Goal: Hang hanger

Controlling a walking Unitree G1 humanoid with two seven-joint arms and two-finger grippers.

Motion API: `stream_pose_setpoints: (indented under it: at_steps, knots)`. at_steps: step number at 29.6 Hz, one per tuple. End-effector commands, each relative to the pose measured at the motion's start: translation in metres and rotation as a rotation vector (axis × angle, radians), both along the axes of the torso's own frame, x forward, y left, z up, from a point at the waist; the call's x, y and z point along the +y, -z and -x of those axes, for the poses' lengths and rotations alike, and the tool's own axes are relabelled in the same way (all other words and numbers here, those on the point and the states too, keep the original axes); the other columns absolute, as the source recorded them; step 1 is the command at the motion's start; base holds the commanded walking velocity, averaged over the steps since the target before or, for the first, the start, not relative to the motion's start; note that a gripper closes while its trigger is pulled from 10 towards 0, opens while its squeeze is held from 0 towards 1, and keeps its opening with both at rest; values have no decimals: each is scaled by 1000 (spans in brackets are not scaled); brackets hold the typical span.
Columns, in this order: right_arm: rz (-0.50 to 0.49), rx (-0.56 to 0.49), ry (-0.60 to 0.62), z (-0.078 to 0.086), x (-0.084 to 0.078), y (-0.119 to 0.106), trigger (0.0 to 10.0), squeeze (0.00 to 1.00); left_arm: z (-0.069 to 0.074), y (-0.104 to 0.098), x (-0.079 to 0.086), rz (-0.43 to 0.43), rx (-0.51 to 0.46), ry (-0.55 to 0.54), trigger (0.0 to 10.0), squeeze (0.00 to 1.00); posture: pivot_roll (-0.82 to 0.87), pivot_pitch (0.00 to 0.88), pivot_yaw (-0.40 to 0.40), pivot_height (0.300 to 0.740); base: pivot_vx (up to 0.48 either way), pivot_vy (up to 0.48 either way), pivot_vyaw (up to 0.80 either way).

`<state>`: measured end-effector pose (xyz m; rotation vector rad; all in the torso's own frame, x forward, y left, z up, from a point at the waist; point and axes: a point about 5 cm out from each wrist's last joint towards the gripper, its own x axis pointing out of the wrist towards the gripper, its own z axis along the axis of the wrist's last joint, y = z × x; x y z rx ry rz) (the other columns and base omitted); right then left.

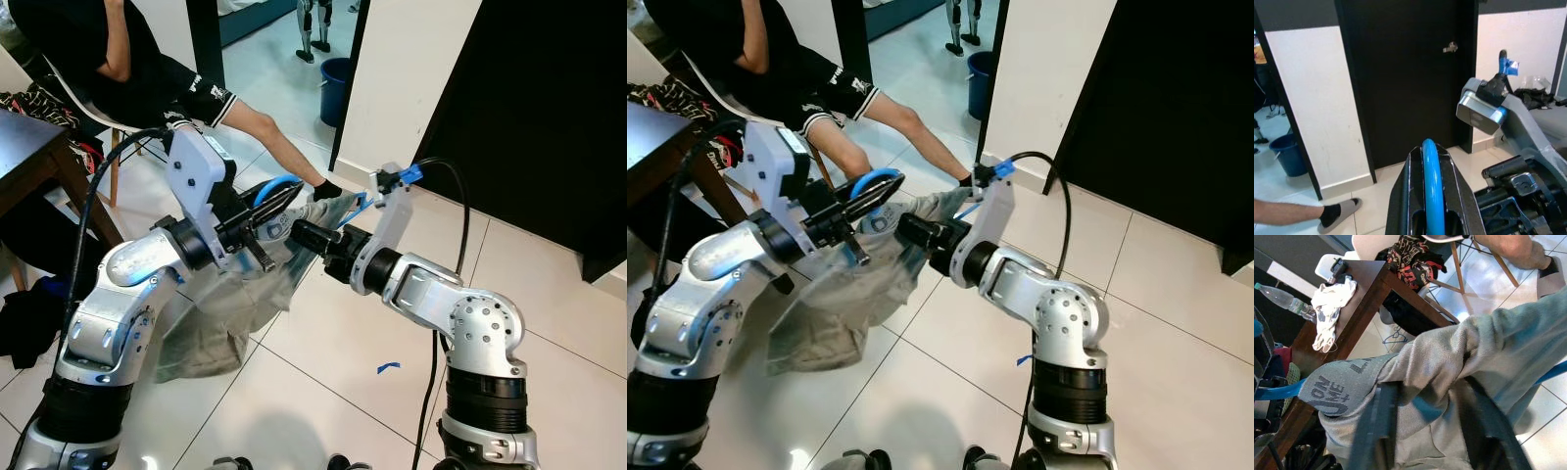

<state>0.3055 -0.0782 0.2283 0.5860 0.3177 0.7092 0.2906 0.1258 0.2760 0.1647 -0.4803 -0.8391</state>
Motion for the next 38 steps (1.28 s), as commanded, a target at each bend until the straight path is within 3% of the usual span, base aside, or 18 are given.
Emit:
stream_pose_setpoints:
  at_steps: [1, 8, 25, 30, 34, 35, 36, 38]
  knots:
    - [4, 0, 3, 0, 0, 1, 0, 0, 4, -3, -8, 4, -12, 42, 10000, 0, 66, 194, -37, 740, 0, 0, 0]
    - [8, -6, 44, -4, -5, 1, 0, 0, 3, -4, -7, 5, -13, 40, 10000, 0, 67, 193, -38, 740, 0, 0, 0]
    - [20, -41, 201, -16, -32, -6, 0, 0, -3, -2, 12, -23, -13, -43, 10000, 0, 65, 189, -39, 740, 0, 0, 0]
    - [85, -76, 337, -24, -66, -13, 0, 0, -11, 3, 32, -58, -6, -161, 10000, 0, 64, 190, -38, 740, 0, 0, 0]
    - [106, -83, 383, -26, -79, -15, 0, 0, -13, 3, 39, -60, -10, -195, 10000, 0, 63, 190, -38, 740, 0, 0, 0]
    - [132, -88, 443, -29, -94, -17, 0, 0, -14, 1, 44, -66, -14, -212, 10000, 0, 67, 192, -38, 740, 0, 0, 0]
    - [132, -88, 443, -29, -94, -17, 0, 0, -14, 1, 44, -66, -14, -212, 10000, 0, 67, 192, -38, 740, 0, 0, 0]
    - [181, -92, 543, -32, -119, -18, 0, 0, -13, -2, 50, -77, -22, -224, 10000, 0, 69, 192, -39, 740, 0, 0, 0]
